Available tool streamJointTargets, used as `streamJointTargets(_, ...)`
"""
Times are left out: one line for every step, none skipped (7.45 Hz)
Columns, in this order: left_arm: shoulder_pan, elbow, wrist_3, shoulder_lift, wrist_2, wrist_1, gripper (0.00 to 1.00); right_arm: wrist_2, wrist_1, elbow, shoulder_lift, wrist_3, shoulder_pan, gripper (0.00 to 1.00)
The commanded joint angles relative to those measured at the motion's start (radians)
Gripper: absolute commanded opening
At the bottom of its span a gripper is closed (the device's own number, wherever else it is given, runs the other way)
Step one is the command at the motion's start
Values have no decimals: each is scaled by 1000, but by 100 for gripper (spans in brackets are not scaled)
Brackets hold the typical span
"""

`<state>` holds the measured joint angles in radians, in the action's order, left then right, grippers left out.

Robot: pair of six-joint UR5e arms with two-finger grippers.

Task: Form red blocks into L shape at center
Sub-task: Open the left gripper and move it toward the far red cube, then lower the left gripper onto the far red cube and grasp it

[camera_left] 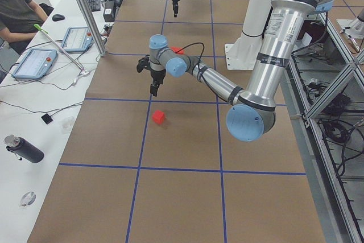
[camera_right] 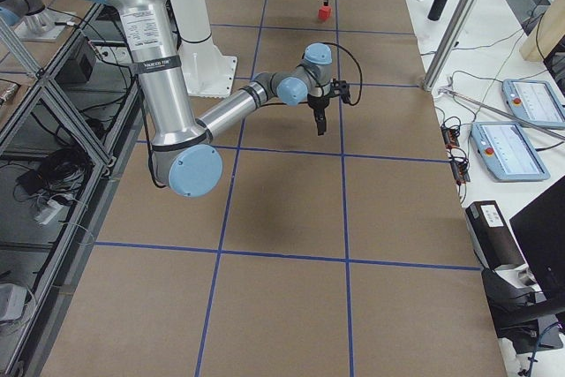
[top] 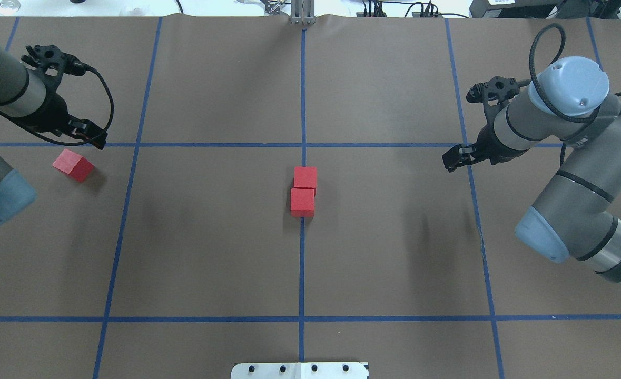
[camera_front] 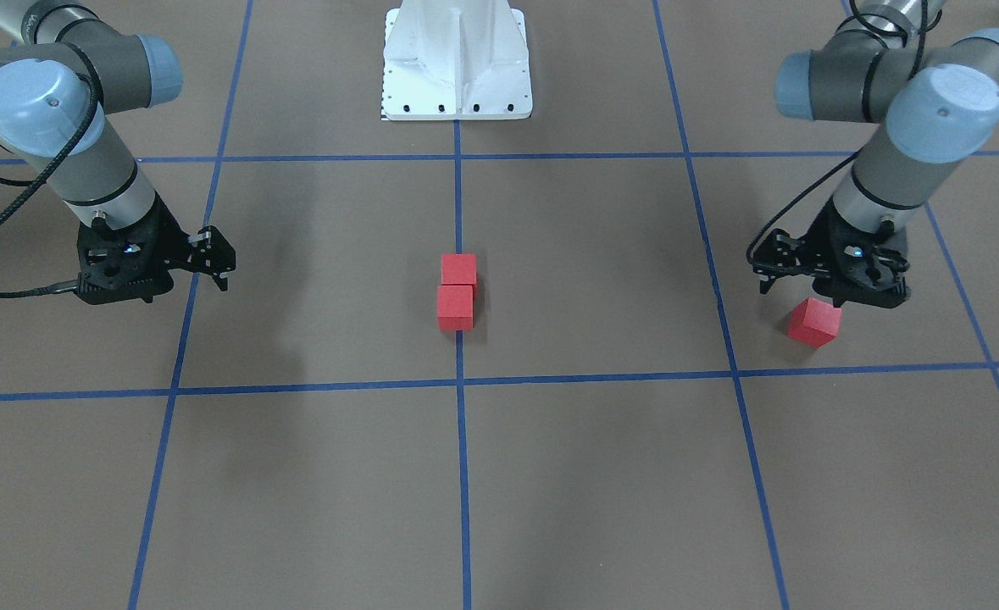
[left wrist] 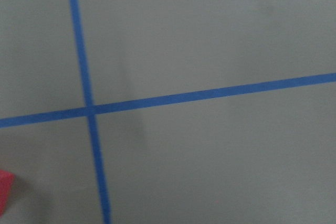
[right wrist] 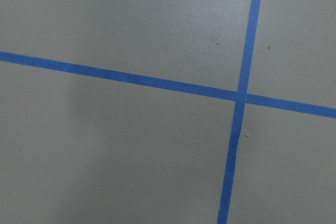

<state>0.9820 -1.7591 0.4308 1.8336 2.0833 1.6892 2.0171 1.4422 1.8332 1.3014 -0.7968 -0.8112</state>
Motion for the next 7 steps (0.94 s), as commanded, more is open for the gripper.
streamJointTargets(41, 91, -293, -13, 4, 1, 99, 0, -2, 1, -1, -1, 1, 100)
streamJointTargets(41, 113, -309, -17, 14, 29, 99, 0, -2, 0, -2, -1, 3, 100)
streamJointTargets(38, 137, -357, -45, 82, 68, 99, 0, -2, -3, -7, 1, 3, 100)
streamJointTargets(34, 162, -371, -42, 115, 88, 99, 0, -2, -2, -7, 1, 3, 100)
streamJointTargets(32, 197, -371, -30, 115, 92, 99, -1, -2, -3, -8, 1, 3, 100)
streamJointTargets(30, 211, -369, -22, 115, 90, 99, 0, -2, -3, -11, 1, 3, 100)
streamJointTargets(30, 219, -369, -17, 115, 90, 99, -1, -2, -3, -13, 1, 3, 100)
